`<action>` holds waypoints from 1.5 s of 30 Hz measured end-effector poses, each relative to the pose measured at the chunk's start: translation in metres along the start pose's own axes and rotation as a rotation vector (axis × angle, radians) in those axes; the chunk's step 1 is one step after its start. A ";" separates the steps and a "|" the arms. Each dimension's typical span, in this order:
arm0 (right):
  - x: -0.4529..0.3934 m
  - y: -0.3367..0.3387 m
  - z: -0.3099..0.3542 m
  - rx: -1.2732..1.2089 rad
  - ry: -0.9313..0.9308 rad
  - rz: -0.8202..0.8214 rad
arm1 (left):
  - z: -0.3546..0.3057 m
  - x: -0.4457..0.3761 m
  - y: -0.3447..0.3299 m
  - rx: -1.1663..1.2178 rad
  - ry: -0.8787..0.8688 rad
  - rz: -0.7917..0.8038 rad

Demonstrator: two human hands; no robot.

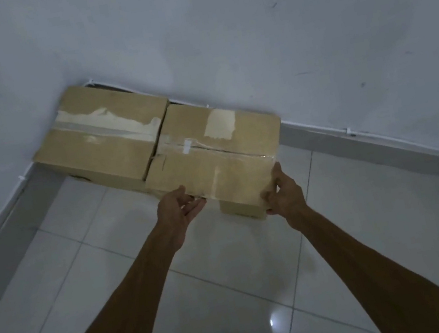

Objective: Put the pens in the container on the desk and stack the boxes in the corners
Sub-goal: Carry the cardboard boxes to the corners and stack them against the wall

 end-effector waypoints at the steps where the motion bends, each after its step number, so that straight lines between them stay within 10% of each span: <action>1: -0.001 0.001 -0.003 0.015 0.012 0.000 | 0.001 -0.001 0.000 0.010 0.002 0.006; 10: 0.022 0.013 0.015 0.390 0.107 -0.003 | 0.008 0.022 0.000 -0.143 -0.033 0.061; 24: 0.217 0.153 0.054 0.428 0.121 -0.148 | -0.015 0.234 -0.089 -1.185 -0.446 0.377; 31: 0.349 0.209 -0.026 0.404 -0.173 -0.283 | 0.078 0.350 -0.113 -1.701 -0.717 0.799; 45: 0.678 0.286 -0.299 0.117 -0.624 -0.543 | 0.373 0.581 -0.082 -2.013 -0.684 1.357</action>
Point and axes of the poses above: each hand's wrist, its own x-axis away from the middle knuckle, its own y-axis out of the back of the hand, z = x × y, the point moved 4 cm from there along -x, towards the middle knuckle, and after that the axes turned 10 degrees about x, right-handed, at the moved point
